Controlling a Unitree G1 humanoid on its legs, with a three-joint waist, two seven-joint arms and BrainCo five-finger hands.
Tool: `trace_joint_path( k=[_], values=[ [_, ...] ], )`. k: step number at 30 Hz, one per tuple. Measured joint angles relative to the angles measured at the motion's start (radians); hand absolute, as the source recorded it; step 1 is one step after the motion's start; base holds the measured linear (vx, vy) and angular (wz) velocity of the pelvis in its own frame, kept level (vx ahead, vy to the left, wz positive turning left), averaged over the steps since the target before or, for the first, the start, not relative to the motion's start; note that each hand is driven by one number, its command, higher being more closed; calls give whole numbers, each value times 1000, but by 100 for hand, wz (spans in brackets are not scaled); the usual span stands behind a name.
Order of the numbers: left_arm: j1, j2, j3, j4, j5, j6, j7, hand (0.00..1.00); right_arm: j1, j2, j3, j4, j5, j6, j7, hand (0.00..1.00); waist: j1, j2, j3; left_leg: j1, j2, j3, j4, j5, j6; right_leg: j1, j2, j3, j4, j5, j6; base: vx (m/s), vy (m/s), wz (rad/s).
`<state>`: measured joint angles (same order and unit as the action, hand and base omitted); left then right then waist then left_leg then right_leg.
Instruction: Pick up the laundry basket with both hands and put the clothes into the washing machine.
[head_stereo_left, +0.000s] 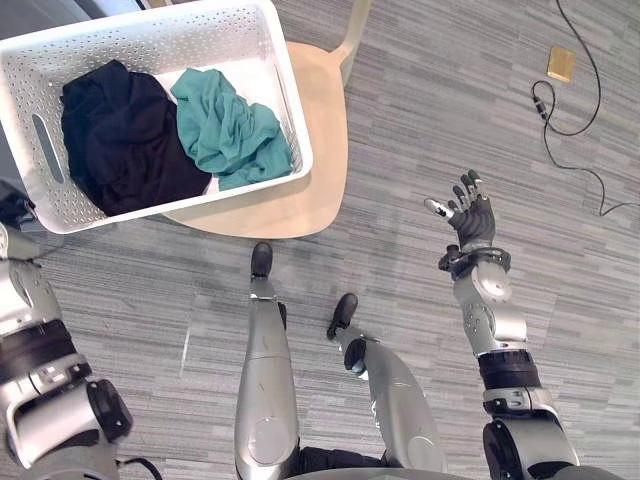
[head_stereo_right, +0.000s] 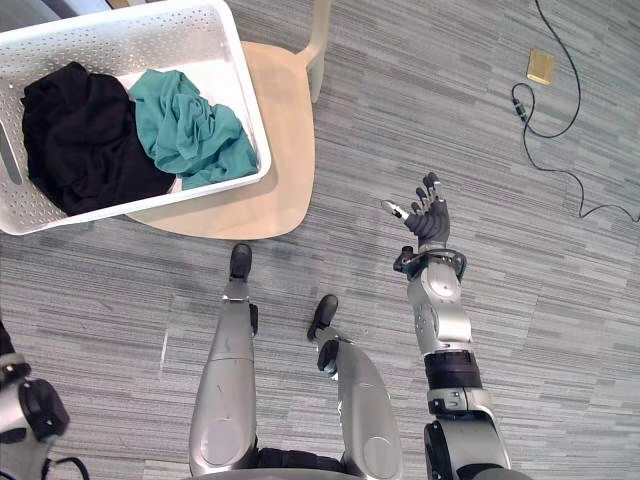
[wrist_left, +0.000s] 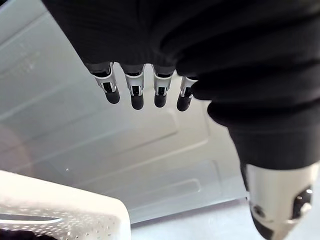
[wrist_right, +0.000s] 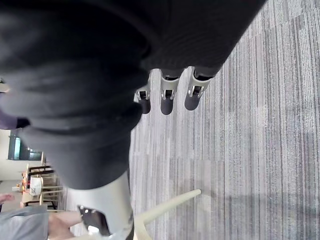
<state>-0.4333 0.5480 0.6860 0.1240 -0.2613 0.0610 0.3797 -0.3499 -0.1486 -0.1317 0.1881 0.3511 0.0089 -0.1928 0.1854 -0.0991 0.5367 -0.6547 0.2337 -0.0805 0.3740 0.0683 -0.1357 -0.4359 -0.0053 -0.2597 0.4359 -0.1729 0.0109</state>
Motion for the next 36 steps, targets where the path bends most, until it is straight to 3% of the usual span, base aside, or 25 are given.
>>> trace_joint_path(
  k=[3,7,8,9,11,12,14,15,16,17,19,21,22,23,24,25,26,27,28,29,30,31,33,36],
  values=[
    [240,-226,-4,-158,-1,-24,-5,0,146,27,-28,-12,-22,2,2,0,-2,1,-1,151,-49,-13,6,-25,-5,125,-57,-19,105,-103,-6,23,-87,58],
    [440,-388,-96,-242,0,-74,-10,0,297,24,-73,24,-49,0,2,0,-1,16,-43,209,-118,-106,-121,3,-29,149,-112,-115,179,-192,-26,-112,-185,100],
    [489,-437,-118,-242,-1,-78,-18,0,334,27,-81,47,-49,1,3,0,-1,19,-55,228,-109,-98,-187,0,-22,151,-124,-142,169,-182,-48,-77,-135,74],
    [541,-491,-137,-247,-2,-79,-31,0,357,45,-98,53,-53,2,5,0,-3,16,-63,215,-95,-47,-165,-19,14,154,-145,-166,160,-157,-62,-52,-114,51],
    [608,-551,-170,-258,-9,-80,-50,0,385,74,-105,42,-72,1,23,0,-17,25,-71,200,-64,1,54,-59,53,164,-153,-178,147,-133,-80,-12,-19,7],
    [693,-580,-245,-258,-24,-80,-95,0,462,96,-93,24,-85,1,45,0,-38,45,-118,249,-4,39,219,-147,67,182,-152,-184,142,-127,-84,0,0,0],
    [755,-601,-332,-256,-46,-80,-161,0,544,123,-76,17,-87,2,69,0,-72,65,-163,371,65,51,252,-228,26,211,-153,-184,148,-126,-83,-6,98,1],
    [766,-608,-351,-252,-54,-80,-184,0,565,131,-74,18,-87,3,75,0,-80,66,-178,406,79,47,250,-239,8,210,-157,-180,156,-124,-81,-44,173,-5],
    [778,-613,-389,-234,-63,-80,-216,0,592,151,-65,18,-87,7,90,0,-105,70,-202,464,83,28,216,-255,-19,199,-173,-175,175,-119,-71,-101,206,-5],
    [780,-614,-428,-198,-72,-78,-242,0,607,160,-62,18,-88,14,103,0,-127,78,-226,508,65,31,138,-286,-70,176,-190,-165,186,-106,-51,-134,230,-9],
    [776,-613,-478,-139,-73,-64,-276,0,608,170,-55,23,-88,28,115,0,-132,82,-243,535,49,89,74,-342,-94,128,-213,-121,198,-77,-27,-205,295,-33],
    [768,-612,-503,-73,-73,-50,-294,0,599,187,-42,36,-88,41,133,0,-144,80,-243,542,10,129,67,-374,-72,116,-236,-91,181,-26,-4,-302,354,-43],
    [760,-612,-509,-32,-73,-30,-292,0,591,196,-9,44,-88,43,136,0,-140,80,-246,544,-21,180,85,-377,-23,119,-236,-46,109,69,24,-344,304,-52],
    [762,-612,-507,-32,-73,-28,-292,0,586,196,-4,50,-88,43,137,0,-140,82,-249,543,-22,193,84,-375,-17,122,-230,-36,81,92,27,-416,313,-91],
    [774,-623,-497,-32,-73,-28,-293,0,559,209,3,66,-88,45,145,0,-116,101,-249,540,-10,251,83,-365,12,103,-237,-18,152,87,25,-289,175,-64],
    [772,-623,-497,-27,-73,-28,-293,0,557,208,15,73,-88,45,147,0,-116,100,-250,547,-18,261,90,-365,23,93,-256,-12,275,60,11,-310,175,-58],
    [780,-620,-487,-23,-76,-27,-291,0,566,209,43,98,-100,49,155,0,-113,99,-263,554,-40,264,86,-361,51,106,-262,25,470,7,35,-273,112,3],
    [792,-615,-485,-22,-81,-28,-291,0,591,210,79,112,-123,59,156,0,-112,84,-301,534,-69,248,83,-345,72,164,-224,100,585,-33,86,-295,54,27],
    [797,-616,-486,-21,-81,-28,-291,0,601,210,89,113,-126,59,156,0,-111,75,-314,524,-84,240,83,-335,78,201,-203,128,597,-45,104,-193,-17,42],
    [801,-618,-485,-16,-81,-28,-291,0,605,211,97,116,-126,59,155,0,-108,66,-324,517,-98,234,84,-325,80,240,-182,158,586,-53,118,-185,-69,29],
    [807,-629,-483,-4,-80,-24,-290,0,601,205,101,123,-127,59,151,0,-86,56,-340,485,-114,230,95,-300,77,308,-146,211,474,-128,130,-213,-42,25],
    [813,-630,-499,8,-81,-7,-289,0,593,196,104,133,-127,59,147,0,-68,80,-355,445,-119,216,94,-274,74,338,-111,229,361,-169,113,-261,-5,18],
    [828,-634,-491,4,-81,-4,-288,0,580,170,108,133,-127,58,137,0,-40,96,-365,402,-134,197,37,-204,89,384,-105,198,184,-232,61,-275,-8,26],
    [835,-635,-484,5,-82,-4,-283,0,556,145,122,144,-129,58,127,0,-36,112,-359,343,-166,153,-22,-126,90,391,-112,131,68,-273,29,-319,-73,63]
  ],
)
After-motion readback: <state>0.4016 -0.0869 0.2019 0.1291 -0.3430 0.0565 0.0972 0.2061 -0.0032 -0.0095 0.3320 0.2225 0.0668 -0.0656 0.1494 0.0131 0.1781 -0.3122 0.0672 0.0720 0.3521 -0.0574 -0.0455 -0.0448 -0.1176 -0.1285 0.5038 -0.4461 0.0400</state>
